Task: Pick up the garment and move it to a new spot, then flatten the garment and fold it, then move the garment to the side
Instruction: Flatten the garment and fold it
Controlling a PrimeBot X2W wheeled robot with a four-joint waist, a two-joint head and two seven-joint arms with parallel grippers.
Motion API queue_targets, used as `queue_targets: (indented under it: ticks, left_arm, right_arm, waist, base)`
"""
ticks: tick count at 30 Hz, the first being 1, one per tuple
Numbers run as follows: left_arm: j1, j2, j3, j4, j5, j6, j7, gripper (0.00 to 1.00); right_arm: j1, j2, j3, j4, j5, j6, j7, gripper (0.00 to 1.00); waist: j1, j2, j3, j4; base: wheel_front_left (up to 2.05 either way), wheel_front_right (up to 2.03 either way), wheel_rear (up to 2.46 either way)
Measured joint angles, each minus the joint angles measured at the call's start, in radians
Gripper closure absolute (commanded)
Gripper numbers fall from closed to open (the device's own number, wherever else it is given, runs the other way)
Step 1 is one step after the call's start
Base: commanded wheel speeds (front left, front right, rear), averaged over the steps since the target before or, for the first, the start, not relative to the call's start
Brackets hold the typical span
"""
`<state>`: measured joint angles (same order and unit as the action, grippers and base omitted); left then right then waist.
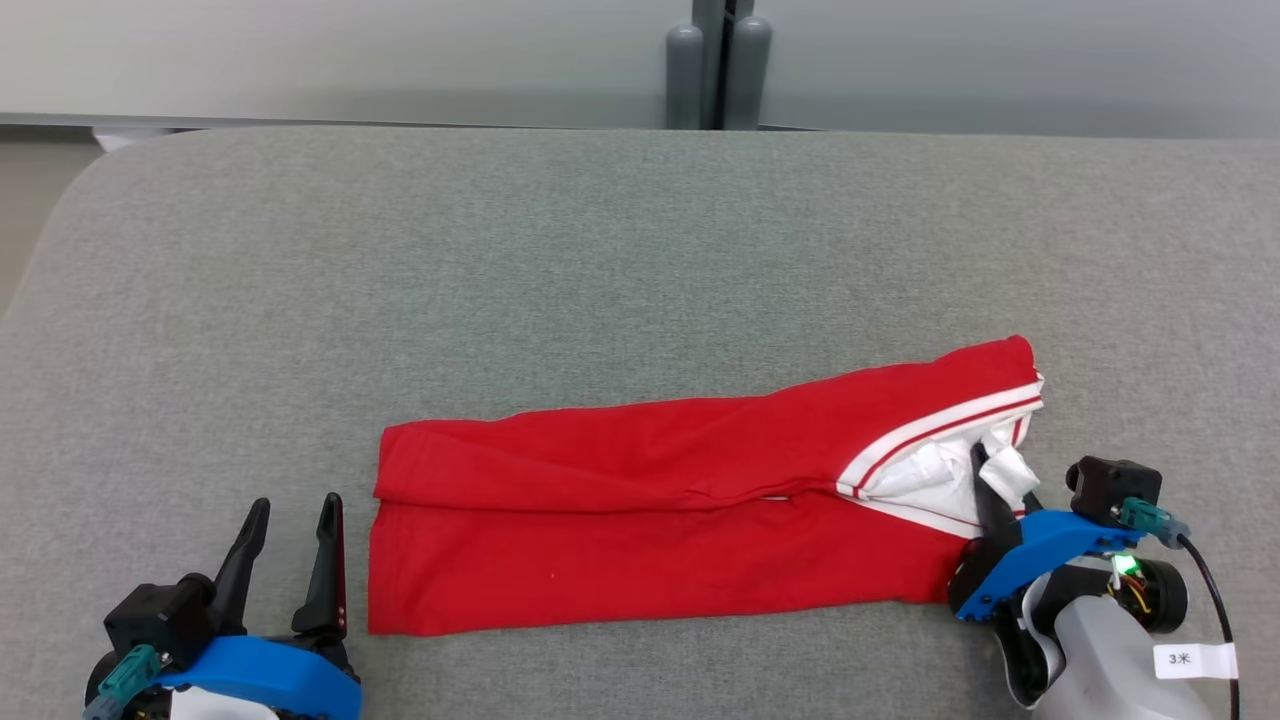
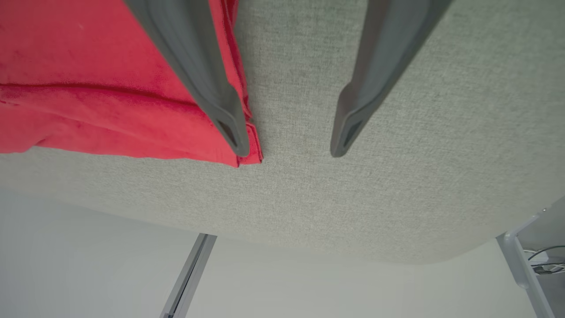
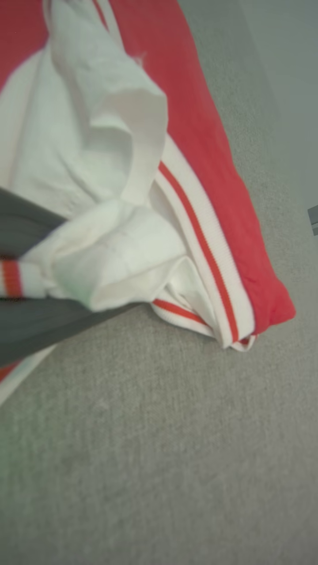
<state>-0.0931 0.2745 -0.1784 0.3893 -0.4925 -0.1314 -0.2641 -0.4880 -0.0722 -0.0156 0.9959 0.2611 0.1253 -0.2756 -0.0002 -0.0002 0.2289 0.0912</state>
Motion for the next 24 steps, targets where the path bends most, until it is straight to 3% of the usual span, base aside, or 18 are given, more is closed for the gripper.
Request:
queue_targets:
  ticks: [3, 9, 12, 18, 24]
  left_arm:
    - [0.002, -0.001, 0.001, -0.003, 0.001, 0.000, 0.000, 0.00]
    - [0.006, -0.021, -0.017, -0.006, 0.009, 0.000, 0.000, 0.00]
    - [0.006, -0.031, -0.028, -0.008, 0.016, 0.000, 0.000, 0.00]
    - [0.005, -0.045, -0.046, -0.001, 0.021, 0.000, 0.000, 0.00]
    - [0.001, -0.059, -0.086, 0.014, 0.017, 0.000, 0.000, 0.00]
  right_arm:
    - [0.002, 0.017, -0.028, -0.041, -0.021, 0.006, 0.007, 1.00]
    - [0.089, 0.024, -0.144, -0.261, -0.067, 0.006, 0.014, 1.00]
    - [0.133, 0.023, -0.139, -0.360, -0.068, 0.006, 0.015, 1.00]
    - [0.170, 0.022, 0.099, -0.495, 0.052, 0.005, 0.014, 1.00]
    - [0.165, 0.023, 0.331, -0.513, 0.150, 0.005, 0.014, 1.00]
  waist:
    - [0.0003, 0.0004, -0.004, -0.024]
    - [0.0003, 0.0005, -0.023, -0.080]
    - [0.0003, 0.0006, -0.034, -0.107]
    - [0.0002, 0.0005, -0.054, -0.137]
    - [0.0002, 0.0003, -0.076, -0.081]
  base:
    - [0.00, 0.00, 0.00]
    - [0.00, 0.00, 0.00]
    - [0.00, 0.00, 0.00]
    - [0.00, 0.00, 0.00]
    - [0.00, 0.00, 0.00]
